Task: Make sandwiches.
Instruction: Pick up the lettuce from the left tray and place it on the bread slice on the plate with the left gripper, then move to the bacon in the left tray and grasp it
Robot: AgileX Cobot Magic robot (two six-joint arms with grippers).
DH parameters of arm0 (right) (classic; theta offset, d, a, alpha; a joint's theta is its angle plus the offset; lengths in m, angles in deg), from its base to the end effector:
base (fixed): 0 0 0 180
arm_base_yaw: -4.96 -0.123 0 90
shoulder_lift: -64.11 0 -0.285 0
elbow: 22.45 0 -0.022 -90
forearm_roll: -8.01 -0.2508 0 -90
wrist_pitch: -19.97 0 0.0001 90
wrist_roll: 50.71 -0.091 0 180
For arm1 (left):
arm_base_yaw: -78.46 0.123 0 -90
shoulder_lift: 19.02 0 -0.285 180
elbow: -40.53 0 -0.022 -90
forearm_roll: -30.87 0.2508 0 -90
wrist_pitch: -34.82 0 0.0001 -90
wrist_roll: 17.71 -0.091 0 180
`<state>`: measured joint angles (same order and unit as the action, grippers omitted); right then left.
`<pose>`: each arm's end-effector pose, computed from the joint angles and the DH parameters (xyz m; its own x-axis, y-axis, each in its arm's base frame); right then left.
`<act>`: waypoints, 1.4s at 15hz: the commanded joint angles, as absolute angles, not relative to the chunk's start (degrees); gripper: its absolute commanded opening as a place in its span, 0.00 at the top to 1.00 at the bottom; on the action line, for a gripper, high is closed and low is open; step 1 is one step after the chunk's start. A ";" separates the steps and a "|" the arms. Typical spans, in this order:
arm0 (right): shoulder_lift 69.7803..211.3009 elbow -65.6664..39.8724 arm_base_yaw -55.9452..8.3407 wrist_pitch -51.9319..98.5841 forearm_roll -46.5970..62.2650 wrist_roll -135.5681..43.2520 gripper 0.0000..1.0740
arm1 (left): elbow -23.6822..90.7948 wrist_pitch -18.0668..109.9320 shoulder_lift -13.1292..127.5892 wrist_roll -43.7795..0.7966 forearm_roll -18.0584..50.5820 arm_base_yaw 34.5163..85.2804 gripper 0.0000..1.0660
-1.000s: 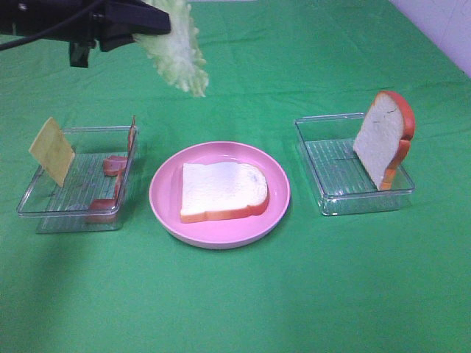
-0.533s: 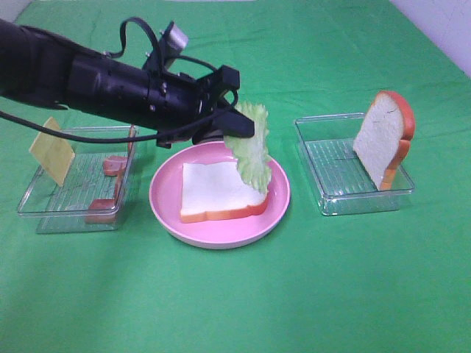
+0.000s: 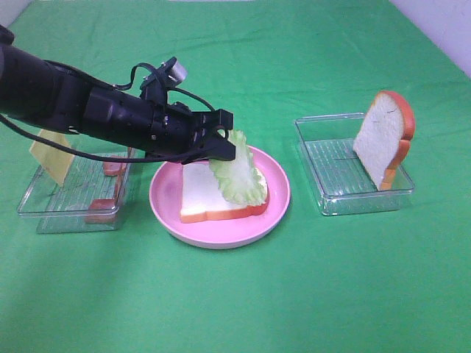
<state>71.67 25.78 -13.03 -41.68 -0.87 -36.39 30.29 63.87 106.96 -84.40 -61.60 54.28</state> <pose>-0.0108 0.0095 0.2785 -0.3537 -0.2971 -0.8869 -0.4904 0.8663 -0.0947 0.3589 -0.2096 0.1317 -0.8736 -0.0300 -0.4858 0.3198 0.7169 -0.6194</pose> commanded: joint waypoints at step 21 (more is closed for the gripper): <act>70.35 25.89 -12.86 -41.33 -0.76 -35.76 0.21 | 31.15 60.49 95.27 -73.17 -46.71 54.28 0.21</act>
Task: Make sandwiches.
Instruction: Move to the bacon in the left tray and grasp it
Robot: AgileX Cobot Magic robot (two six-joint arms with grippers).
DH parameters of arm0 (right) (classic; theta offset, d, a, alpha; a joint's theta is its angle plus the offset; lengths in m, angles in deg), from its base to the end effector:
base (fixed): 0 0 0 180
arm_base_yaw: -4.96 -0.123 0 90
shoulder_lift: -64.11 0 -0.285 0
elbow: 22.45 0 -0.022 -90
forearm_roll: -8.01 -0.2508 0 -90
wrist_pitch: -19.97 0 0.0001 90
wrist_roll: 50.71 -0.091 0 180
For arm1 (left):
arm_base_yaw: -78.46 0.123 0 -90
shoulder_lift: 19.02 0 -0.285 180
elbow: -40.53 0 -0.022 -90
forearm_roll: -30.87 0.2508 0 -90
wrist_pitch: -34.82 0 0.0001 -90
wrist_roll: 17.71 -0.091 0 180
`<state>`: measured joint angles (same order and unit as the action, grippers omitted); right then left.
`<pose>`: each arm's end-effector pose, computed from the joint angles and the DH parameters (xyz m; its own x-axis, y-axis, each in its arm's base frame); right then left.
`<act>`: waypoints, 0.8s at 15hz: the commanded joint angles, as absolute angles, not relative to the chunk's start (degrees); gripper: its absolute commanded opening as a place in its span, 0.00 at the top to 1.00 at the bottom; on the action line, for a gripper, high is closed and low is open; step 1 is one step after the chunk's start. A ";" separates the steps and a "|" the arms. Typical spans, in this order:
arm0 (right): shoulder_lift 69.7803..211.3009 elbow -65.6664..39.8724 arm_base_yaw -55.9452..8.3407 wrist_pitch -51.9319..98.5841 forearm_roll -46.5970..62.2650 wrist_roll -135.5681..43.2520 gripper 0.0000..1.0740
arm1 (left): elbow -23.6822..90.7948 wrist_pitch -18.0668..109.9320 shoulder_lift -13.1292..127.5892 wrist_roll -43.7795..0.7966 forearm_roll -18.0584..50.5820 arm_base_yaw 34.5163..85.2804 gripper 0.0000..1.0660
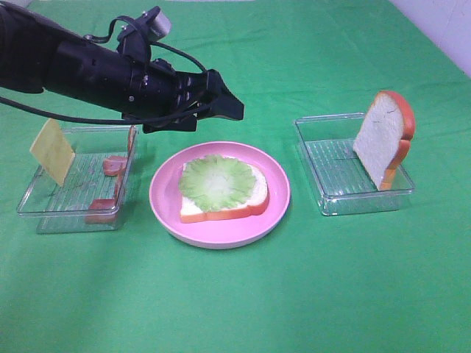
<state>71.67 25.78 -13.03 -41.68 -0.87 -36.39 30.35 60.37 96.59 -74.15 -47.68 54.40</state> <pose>-0.0108 0.0095 0.2785 -0.3537 -0.2971 -0.8869 -0.4904 0.8663 -0.0947 0.3509 -0.1989 0.1969 -0.7975 0.0019 -0.6034 0.4017 0.7478 -0.5286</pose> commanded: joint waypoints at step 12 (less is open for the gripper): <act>70.35 25.89 -12.86 -41.33 -0.76 -35.76 0.21 | 50.40 77.45 92.75 -0.29 34.08 54.28 0.21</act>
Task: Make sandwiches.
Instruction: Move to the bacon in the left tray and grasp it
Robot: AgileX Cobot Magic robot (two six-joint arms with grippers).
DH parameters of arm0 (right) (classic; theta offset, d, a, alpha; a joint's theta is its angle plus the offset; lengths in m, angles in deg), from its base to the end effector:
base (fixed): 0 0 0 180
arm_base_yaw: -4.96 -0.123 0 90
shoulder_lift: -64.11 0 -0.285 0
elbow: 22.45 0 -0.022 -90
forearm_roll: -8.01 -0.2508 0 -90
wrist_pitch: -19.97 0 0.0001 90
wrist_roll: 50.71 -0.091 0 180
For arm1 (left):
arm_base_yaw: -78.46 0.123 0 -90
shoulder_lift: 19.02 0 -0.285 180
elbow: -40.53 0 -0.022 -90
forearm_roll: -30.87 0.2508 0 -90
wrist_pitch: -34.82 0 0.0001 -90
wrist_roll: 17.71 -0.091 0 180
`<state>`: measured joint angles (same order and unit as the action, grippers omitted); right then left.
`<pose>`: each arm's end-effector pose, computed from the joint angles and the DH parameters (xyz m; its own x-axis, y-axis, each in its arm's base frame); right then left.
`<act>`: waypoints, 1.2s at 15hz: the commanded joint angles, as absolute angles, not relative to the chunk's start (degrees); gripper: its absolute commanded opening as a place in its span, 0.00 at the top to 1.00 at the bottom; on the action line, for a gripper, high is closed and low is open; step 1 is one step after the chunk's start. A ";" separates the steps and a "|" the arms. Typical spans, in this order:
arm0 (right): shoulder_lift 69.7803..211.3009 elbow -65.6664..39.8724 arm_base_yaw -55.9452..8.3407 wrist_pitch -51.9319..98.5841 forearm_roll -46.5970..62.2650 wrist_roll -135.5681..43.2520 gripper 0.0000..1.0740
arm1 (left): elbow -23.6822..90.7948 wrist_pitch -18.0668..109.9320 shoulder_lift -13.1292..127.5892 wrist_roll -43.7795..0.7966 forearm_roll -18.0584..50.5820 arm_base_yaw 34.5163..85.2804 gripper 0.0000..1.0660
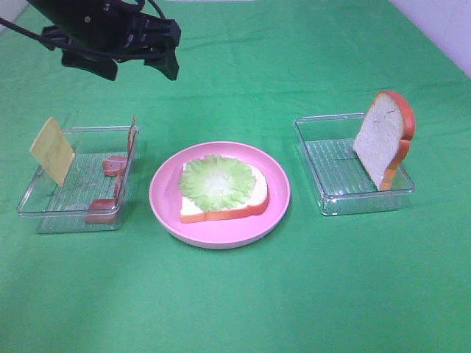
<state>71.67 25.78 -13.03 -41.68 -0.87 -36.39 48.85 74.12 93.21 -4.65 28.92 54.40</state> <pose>-0.0108 0.0095 0.2785 -0.3537 -0.2971 -0.8869 -0.4904 0.8663 -0.0947 0.3745 -0.1693 0.2750 -0.8131 0.0876 -0.5755 0.2220 0.9606 -0.1674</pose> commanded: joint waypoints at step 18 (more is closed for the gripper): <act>70.35 25.89 -12.86 -41.33 -0.76 -35.76 0.21 | 74.87 101.97 118.88 5.78 33.85 57.32 0.27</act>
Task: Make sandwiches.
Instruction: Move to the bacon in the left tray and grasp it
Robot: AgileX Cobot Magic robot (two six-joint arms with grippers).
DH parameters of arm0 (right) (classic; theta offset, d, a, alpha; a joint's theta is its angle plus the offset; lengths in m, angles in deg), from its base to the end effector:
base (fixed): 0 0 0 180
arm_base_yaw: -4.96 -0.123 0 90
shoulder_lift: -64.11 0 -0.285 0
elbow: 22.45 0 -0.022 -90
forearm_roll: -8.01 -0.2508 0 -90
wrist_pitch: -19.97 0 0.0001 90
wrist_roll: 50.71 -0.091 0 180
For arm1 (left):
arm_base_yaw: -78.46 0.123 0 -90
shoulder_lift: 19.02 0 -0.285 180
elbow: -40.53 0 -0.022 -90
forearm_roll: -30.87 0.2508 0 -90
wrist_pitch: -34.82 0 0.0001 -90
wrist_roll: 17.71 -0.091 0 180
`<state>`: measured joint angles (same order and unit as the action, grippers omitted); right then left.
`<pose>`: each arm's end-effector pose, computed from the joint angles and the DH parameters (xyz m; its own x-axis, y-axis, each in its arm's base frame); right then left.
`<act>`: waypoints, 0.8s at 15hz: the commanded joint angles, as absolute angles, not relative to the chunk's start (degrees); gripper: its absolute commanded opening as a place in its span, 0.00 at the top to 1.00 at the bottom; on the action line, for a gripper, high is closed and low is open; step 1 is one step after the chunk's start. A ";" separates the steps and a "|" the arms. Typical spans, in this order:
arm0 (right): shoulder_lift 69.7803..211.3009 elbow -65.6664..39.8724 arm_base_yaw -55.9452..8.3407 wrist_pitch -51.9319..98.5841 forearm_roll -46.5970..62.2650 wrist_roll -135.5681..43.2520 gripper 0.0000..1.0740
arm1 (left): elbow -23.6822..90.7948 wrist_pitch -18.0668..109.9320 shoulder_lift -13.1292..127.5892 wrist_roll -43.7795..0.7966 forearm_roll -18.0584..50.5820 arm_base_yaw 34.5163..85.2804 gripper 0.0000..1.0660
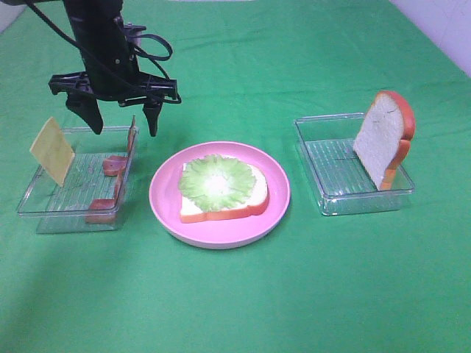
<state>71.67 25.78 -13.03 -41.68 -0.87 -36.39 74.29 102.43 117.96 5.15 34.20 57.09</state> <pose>-0.0108 0.0095 0.2785 -0.3537 -0.2971 -0.8869 -0.4904 0.8663 -0.0947 0.4413 -0.1674 0.1918 -0.9857 -0.0089 -0.1682 -0.0074 0.9999 -0.0096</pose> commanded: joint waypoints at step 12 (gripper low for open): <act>70.35 25.89 -12.86 -41.33 -0.76 -35.76 0.21 | 75.10 100.31 121.00 5.61 33.79 57.61 0.49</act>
<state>71.67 25.78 -13.03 -41.68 -0.87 -36.39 74.92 100.54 121.06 5.55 34.20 57.43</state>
